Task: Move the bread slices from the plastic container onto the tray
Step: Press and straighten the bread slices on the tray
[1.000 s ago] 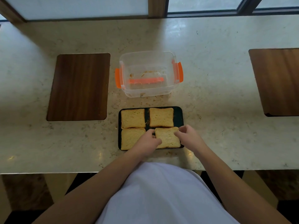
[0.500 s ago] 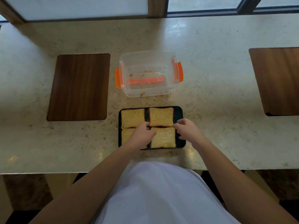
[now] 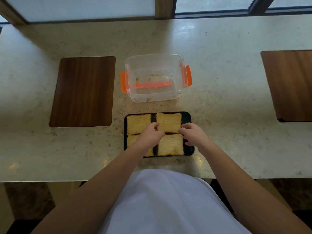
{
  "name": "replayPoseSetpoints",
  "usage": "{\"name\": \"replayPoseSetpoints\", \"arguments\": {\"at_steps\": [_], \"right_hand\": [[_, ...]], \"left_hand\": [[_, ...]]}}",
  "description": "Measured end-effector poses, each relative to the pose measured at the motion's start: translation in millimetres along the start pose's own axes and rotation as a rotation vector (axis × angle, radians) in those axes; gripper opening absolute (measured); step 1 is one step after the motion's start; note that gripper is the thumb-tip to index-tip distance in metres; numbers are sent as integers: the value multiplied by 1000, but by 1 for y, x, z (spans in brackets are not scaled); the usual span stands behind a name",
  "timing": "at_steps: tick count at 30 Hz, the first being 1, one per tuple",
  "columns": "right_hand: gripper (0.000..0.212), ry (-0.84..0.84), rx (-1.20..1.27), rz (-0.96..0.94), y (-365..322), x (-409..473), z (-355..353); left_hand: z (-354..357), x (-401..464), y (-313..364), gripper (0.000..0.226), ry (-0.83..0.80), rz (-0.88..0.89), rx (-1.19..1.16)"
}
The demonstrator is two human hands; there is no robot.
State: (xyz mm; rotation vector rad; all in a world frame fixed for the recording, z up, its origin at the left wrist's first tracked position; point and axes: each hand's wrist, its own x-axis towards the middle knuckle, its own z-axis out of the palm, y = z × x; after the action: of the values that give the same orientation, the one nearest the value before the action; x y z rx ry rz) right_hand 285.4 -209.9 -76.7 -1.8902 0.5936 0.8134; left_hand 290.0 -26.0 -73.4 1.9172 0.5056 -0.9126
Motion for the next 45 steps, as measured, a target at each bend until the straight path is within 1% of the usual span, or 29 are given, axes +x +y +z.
{"name": "replayPoseSetpoints", "arguments": {"at_steps": [5, 11, 21, 25, 28, 35, 38, 42, 45], "right_hand": [[48, 2, 6, -5, 1, 1, -1], [36, 21, 25, -7, 3, 1, -7], [23, 51, 23, -2, 4, 0, -19], [22, 50, 19, -1, 6, -1, -21], [19, 50, 16, -2, 8, -1, -20], [22, 70, -8, 2, 8, 1, -19], [27, 84, -65, 2, 9, 1, -17], [41, 110, -219, -11, 4, -1, -7], [47, 164, -344, -35, -4, -4, 8]], "left_hand": [[2, 1, 2, 58, -1, -12, -23], [8, 6, 4, 56, -2, -12, -18], [21, 15, 8, 50, -6, -1, -1], [24, 16, 5, 51, -23, 14, -12], [22, 17, 3, 49, -18, 10, -31], [22, 17, 0, 47, -7, 35, -10], [20, 11, -1, 46, -7, 72, 65], [11, -1, -9, 42, 46, 268, 328], [-2, -10, -15, 40, 112, 406, 479]]}}
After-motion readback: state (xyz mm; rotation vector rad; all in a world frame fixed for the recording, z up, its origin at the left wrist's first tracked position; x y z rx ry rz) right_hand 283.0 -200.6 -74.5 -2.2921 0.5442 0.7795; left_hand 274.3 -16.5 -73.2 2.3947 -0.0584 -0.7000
